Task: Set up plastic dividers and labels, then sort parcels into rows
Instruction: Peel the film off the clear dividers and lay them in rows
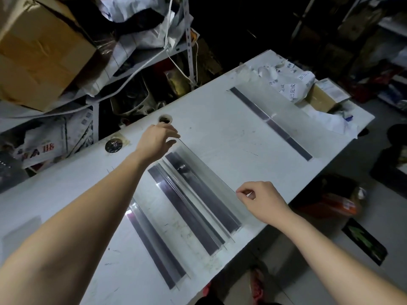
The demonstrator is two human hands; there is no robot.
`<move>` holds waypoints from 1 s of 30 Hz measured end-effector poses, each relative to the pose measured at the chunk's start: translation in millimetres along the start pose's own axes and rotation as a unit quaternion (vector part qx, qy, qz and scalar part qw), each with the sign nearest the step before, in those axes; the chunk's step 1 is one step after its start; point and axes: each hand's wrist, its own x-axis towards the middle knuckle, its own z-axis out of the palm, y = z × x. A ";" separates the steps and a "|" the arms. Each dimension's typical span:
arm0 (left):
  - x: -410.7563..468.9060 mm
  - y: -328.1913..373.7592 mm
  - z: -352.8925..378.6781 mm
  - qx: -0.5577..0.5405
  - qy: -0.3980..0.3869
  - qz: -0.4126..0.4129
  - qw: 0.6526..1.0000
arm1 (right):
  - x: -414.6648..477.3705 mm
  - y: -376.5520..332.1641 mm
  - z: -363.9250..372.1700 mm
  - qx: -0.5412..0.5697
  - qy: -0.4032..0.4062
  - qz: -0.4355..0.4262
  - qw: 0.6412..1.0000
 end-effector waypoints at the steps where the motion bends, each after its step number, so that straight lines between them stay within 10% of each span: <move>1: -2.2 -2.5 0.8 -0.009 0.007 -0.006 1.000 | -0.5 1.4 -0.7 0.007 0.002 0.001 1.000; 30: 17.6 -21.2 -9.9 -0.136 -0.152 -0.067 0.977 | -6.9 21.2 17.3 0.027 0.076 0.034 0.996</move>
